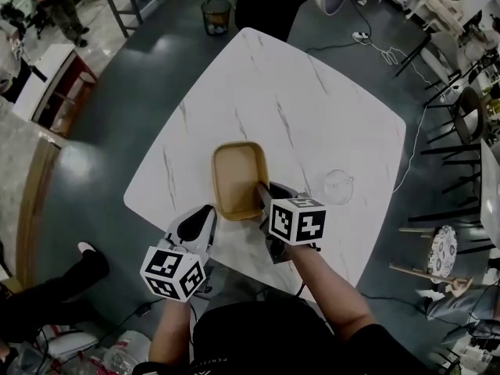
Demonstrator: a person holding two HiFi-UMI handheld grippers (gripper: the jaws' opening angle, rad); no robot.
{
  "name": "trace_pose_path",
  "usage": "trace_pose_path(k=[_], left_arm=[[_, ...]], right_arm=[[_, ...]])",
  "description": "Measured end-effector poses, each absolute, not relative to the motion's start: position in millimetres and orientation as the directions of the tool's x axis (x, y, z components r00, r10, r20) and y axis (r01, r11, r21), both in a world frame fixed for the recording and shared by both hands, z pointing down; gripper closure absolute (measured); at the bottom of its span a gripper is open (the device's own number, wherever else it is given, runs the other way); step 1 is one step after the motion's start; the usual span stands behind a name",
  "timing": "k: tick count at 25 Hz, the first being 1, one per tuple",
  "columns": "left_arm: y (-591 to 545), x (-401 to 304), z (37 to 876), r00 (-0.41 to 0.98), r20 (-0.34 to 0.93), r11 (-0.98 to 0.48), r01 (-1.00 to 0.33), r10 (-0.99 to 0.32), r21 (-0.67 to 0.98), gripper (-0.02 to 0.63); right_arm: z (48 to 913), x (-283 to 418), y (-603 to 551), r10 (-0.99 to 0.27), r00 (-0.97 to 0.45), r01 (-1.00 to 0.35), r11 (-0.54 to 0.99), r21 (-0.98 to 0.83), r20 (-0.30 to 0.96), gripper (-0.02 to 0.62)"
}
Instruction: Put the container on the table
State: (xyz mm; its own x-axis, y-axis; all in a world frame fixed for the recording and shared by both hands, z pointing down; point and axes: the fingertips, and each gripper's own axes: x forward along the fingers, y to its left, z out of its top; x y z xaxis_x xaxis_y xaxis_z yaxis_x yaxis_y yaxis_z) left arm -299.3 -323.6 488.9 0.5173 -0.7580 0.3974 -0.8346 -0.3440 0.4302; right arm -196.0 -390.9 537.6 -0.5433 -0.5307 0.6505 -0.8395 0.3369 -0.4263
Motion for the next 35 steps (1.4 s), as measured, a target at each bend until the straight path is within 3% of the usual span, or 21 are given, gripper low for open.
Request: trace_pose_path(k=[6, 10, 16, 19, 35], left_arm=[[-336, -306, 483, 0.494, 0.376, -0.328, -0.844, -0.784, 0.424, 0.589], [-338, -309, 482, 0.492, 0.374, -0.331, -0.846, -0.786, 0.417, 0.589], [-339, -303, 481, 0.491, 0.382, -0.335, -0.851, -0.783, 0.405, 0.589], [-337, -300, 477, 0.481, 0.383, -0.333, -0.858, -0.788, 0.391, 0.592], [-295, -249, 458, 0.494, 0.373, -0.364, -0.856, -0.786, 0.367, 0.62]], right_arm=[[527, -200, -401, -0.597, -0.542, -0.838, 0.334, -0.43, 0.591, 0.565], [510, -201, -408, -0.656, -0.552, -0.828, 0.362, -0.427, 0.515, 0.479], [510, -187, -403, -0.656, -0.534, -0.841, 0.348, -0.414, 0.534, 0.498], [507, -178, -396, -0.661, -0.519, -0.852, 0.349, -0.391, 0.542, 0.597], [489, -142, -339, -0.636, -0.592, -0.802, 0.404, -0.44, 0.496, 0.597]])
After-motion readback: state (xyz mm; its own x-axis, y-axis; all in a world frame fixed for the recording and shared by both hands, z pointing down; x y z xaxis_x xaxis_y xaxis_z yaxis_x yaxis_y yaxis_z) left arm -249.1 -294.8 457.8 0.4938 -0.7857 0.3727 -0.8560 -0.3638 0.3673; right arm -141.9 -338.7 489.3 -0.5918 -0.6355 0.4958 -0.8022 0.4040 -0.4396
